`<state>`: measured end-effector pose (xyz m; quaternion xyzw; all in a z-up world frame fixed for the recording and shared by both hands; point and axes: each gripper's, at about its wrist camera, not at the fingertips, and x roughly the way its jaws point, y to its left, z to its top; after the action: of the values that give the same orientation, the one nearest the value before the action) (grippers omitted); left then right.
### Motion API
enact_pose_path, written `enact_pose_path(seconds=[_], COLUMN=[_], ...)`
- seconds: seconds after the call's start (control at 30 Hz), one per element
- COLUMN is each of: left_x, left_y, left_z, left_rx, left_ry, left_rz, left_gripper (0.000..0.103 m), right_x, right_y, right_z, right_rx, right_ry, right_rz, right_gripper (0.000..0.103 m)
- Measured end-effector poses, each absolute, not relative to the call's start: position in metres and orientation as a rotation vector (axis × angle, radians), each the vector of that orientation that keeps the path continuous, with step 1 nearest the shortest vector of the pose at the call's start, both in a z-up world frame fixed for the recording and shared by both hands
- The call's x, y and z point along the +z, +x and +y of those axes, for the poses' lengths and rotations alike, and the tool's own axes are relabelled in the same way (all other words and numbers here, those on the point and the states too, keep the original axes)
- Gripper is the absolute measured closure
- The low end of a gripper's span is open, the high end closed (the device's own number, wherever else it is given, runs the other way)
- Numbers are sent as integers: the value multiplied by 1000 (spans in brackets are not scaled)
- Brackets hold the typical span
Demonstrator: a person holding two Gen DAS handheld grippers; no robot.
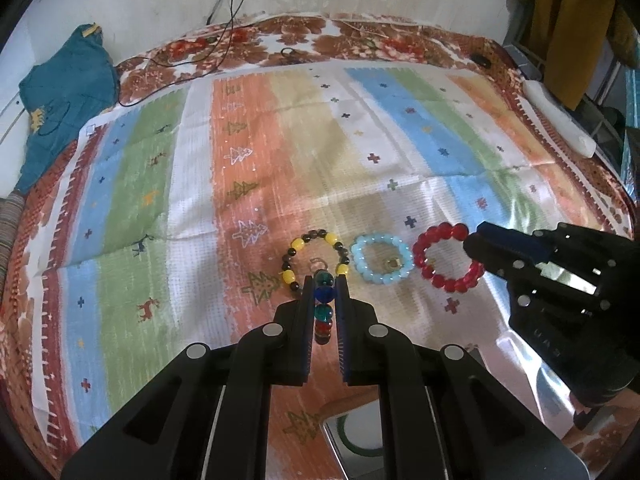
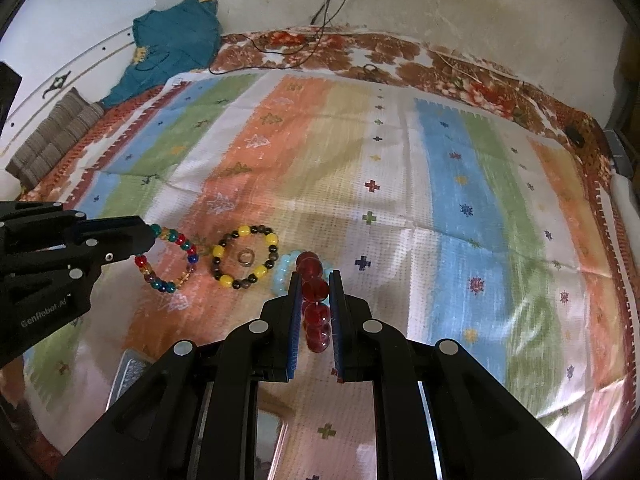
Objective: Organize jewelry
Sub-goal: 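Lift and carry both bead bracelets back over the silver tin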
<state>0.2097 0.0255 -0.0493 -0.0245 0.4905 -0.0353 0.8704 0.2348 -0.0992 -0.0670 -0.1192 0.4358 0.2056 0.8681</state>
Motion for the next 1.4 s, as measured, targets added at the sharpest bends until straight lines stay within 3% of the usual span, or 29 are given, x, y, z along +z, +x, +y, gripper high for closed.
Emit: enact_pose_path(seconds=[0.87,1.4], left_x=[-11,-14], left_y=[146,101], left_z=[5,-7], left_rx=[-141,-160], left_ry=[-79,-56], left_rz=[934,938], left_gripper=[94,94], right_x=[-35,-32], right_y=[172,129], right_z=[-109,-118], right_rx=[490,528], right_ry=[-243,-249], right_rz=[835,824], right_gripper=[89,89])
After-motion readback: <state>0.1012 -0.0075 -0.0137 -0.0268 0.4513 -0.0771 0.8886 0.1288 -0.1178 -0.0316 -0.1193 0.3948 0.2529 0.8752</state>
